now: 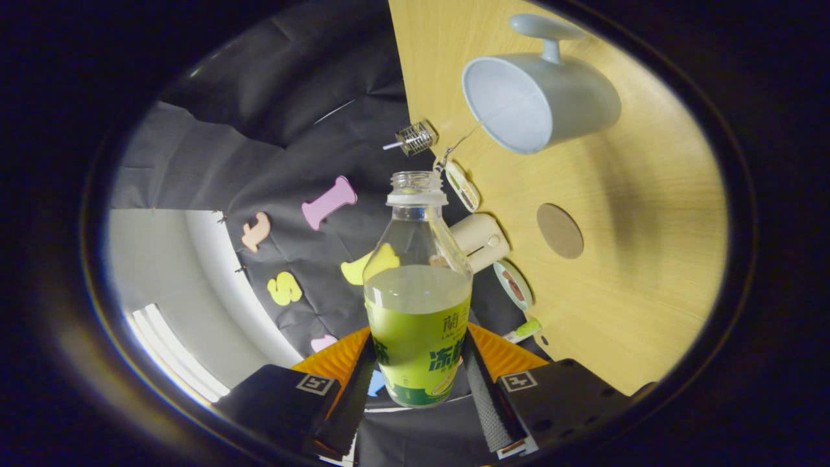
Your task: Take the bottle from table, then pour the juice into the cup, finally place the bottle on the coaster
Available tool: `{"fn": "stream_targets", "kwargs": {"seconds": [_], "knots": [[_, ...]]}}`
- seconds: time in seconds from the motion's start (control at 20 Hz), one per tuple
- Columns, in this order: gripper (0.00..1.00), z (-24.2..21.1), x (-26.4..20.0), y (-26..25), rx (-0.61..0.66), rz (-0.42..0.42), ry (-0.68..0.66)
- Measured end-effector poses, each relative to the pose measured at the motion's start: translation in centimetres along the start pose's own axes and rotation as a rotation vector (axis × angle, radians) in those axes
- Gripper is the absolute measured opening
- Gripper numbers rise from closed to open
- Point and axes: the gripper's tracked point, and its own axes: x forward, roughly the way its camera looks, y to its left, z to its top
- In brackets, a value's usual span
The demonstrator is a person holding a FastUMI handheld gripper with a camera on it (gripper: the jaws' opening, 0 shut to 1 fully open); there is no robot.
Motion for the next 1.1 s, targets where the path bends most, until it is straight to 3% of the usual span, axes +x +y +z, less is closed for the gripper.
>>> {"fn": "stream_targets", "kwargs": {"seconds": [1.1], "knots": [[0.78,0.5,0.0,1.8,0.125,0.059,-0.014]]}}
